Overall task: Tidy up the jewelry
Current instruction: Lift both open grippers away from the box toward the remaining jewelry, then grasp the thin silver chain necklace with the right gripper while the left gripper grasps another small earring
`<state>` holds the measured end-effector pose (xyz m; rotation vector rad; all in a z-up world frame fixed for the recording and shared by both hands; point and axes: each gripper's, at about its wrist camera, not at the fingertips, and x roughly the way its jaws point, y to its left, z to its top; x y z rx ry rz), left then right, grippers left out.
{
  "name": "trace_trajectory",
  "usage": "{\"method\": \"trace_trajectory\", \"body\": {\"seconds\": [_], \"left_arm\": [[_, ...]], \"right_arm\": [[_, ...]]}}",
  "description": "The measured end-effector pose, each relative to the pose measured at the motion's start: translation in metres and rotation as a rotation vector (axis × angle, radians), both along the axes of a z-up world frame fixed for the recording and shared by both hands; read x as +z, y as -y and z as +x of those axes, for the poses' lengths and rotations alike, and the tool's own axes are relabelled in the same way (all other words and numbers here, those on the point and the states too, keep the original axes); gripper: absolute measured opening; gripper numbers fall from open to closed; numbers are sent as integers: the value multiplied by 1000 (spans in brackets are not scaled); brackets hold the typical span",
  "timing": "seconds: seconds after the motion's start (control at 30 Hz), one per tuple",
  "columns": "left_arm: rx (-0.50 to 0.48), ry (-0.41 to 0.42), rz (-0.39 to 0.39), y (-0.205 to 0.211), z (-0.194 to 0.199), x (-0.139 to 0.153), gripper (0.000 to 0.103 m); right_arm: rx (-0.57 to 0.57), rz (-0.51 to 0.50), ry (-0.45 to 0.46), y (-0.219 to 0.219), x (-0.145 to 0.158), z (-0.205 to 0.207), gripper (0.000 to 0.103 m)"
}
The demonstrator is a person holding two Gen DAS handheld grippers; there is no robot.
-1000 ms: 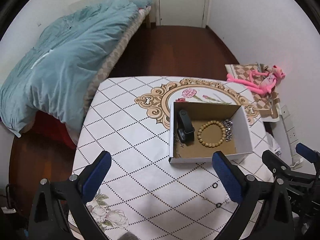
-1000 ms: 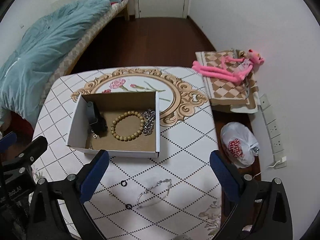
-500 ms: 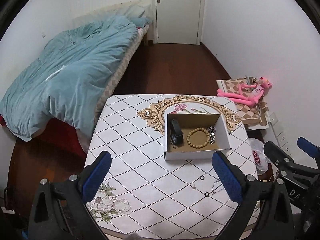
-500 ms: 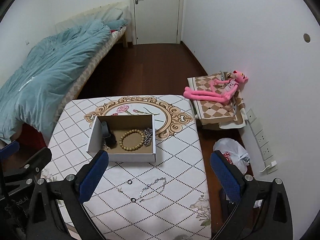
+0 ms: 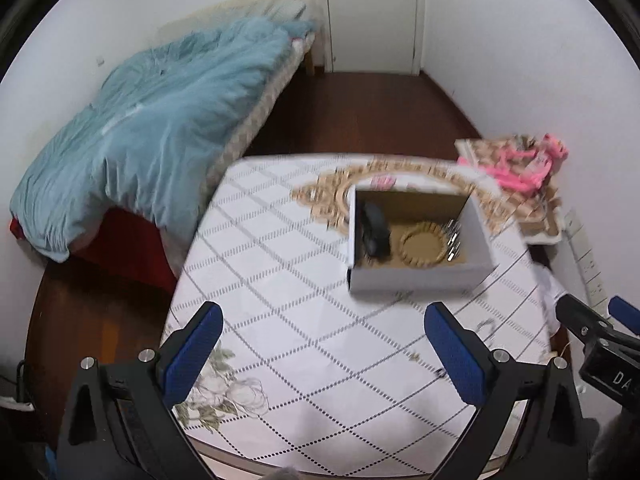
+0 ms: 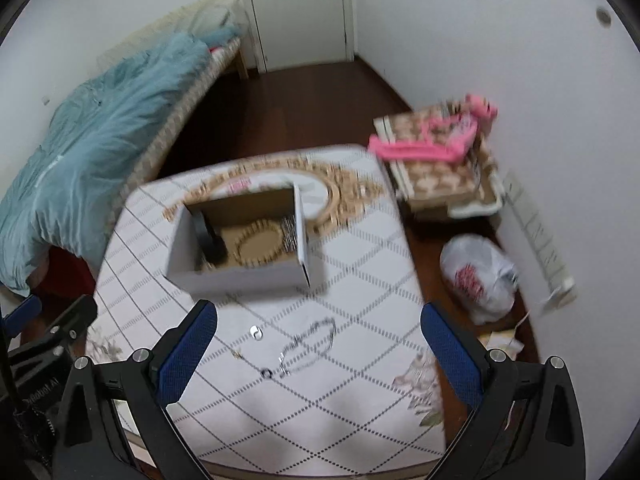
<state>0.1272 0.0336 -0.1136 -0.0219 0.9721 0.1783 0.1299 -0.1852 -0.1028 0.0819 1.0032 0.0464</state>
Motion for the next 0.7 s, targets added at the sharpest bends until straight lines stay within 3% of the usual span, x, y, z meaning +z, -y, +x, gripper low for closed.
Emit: {"method": "trace_trajectory", "body": {"seconds": [0.2, 0.33, 0.5, 0.7], "left_arm": [[-2, -95, 37, 6, 7, -56, 103], [-8, -149, 34, 9, 13, -86, 103], [-19, -174, 6, 13, 19, -108, 103], [-40, -178, -14, 15, 26, -117, 102]], "right_arm": [[-21, 42, -121, 16, -84, 14, 101], [-24, 36, -157, 20, -125, 28, 80], [6, 16, -142, 15, -149, 42, 78], [47, -64, -109, -5, -163, 48, 60]]}}
